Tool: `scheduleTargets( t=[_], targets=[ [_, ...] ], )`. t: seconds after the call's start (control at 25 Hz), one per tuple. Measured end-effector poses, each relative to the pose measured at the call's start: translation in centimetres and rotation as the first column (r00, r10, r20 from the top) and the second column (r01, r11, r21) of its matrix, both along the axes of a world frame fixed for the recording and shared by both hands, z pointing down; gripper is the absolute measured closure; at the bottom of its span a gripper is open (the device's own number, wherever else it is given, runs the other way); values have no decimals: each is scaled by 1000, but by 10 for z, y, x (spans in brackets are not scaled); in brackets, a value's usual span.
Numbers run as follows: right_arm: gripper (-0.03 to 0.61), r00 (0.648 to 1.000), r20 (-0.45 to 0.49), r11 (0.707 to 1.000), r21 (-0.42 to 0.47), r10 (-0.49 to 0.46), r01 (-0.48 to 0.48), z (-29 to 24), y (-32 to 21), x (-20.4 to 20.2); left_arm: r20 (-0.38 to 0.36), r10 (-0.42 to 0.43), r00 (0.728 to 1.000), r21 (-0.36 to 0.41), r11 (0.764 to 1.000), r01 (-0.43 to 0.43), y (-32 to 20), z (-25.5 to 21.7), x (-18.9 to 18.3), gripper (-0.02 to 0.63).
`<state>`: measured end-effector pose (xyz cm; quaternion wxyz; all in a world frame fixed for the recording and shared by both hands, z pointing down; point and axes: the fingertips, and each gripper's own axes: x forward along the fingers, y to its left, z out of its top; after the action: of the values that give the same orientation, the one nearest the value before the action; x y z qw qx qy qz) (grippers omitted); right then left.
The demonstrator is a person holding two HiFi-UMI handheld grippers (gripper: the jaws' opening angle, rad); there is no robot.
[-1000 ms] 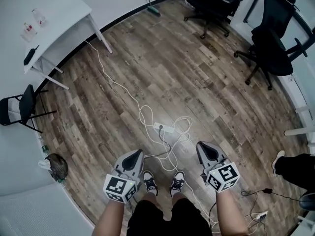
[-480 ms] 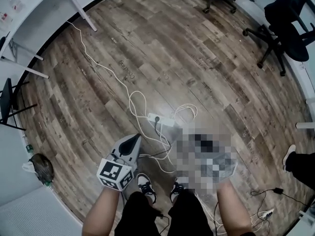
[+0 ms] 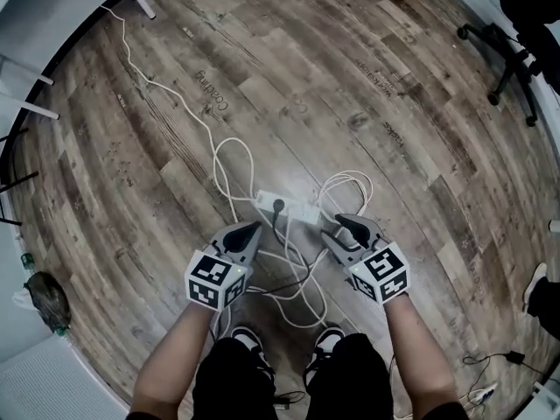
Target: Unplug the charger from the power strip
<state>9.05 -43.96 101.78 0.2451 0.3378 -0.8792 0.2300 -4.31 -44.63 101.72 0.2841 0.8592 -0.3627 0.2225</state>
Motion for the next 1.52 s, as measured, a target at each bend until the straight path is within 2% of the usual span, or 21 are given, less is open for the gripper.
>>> scheduleTargets(
  t=[0.28,0.48,0.68,0.8,0.88,0.96,1.12,1.2,1.52],
  targets=[
    [403,982,-150,994,-20,-111,110,119,-14,-2,62,79,995,-12,997,-78,-14,116,16,592],
    [402,956,-221,981,-46,-194,188,174,-26,-12,118,131,984,-23,991,-129,-30,175,27,592],
    [400,909,-286,953,-65,-302,296,205,-30,-23,119,130,984,-36,991,-127,-41,194,38,592],
    [402,894,-292,940,-66,-339,335,210,-29,-30,120,141,983,-34,990,-138,-42,195,38,592],
    [457,881,-304,930,-59,-363,363,209,-27,-34,120,143,982,-39,990,-139,-41,196,37,592],
    [466,872,-306,921,-44,-381,387,207,-25,-36,119,146,982,-36,989,-143,-40,196,36,592],
    [471,895,-249,922,21,-369,386,186,-34,-43,143,154,978,-6,988,-154,-43,196,37,592],
    [471,911,-226,930,50,-345,364,170,-46,-46,119,137,983,-18,991,-136,-44,197,34,592],
    [471,977,-93,969,141,-190,202,99,-62,-28,80,109,991,-42,994,-106,-43,197,32,592]
  ],
)
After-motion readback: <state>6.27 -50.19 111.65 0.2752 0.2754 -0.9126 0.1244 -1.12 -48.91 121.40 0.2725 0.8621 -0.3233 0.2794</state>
